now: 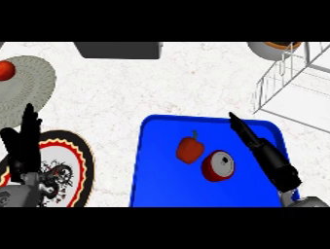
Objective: Pick the can from the tray and place it in the tiered shelf
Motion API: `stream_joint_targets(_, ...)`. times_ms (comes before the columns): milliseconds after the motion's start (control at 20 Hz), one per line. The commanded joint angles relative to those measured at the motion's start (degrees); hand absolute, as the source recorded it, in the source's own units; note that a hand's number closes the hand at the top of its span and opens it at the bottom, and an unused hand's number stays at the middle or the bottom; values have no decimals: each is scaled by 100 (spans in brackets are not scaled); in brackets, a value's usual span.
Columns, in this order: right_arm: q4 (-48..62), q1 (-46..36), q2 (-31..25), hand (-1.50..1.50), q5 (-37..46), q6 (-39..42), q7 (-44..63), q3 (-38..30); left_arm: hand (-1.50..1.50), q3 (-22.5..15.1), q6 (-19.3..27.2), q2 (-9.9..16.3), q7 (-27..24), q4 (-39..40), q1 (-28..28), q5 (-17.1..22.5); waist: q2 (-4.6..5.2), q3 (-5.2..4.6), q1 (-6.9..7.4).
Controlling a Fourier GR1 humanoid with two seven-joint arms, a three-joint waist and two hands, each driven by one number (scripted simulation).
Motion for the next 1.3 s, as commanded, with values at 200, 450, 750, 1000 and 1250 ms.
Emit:
stream_joint_targets(200, -606, -855, 1353, 150, 1118, -1566, 393, 504, 0, -134, -1362, 662, 73, -410, 346, 322, -77, 164, 121)
stream_joint_targets(450, -468, -502, 680, 150, 3099, -3556, 1020, -240, 0, -190, -1468, 567, 151, -254, 555, 429, -171, 125, -238)
stream_joint_targets(750, -1063, 92, 2027, -150, 5186, -4209, 2699, 1986, 0, -112, -1963, 745, 124, -402, 553, 599, -90, 155, -33)
stream_joint_targets(1000, -1475, 621, 1684, -150, 7193, -3237, 4066, 1878, 0, -28, -1953, 820, 228, -575, 816, 654, -143, 136, -162)
stream_joint_targets(1250, -2169, 411, 1680, -150, 8064, -1115, 5508, 1908, 0, -98, -1847, 727, 322, -727, 771, 596, -134, 136, -140)
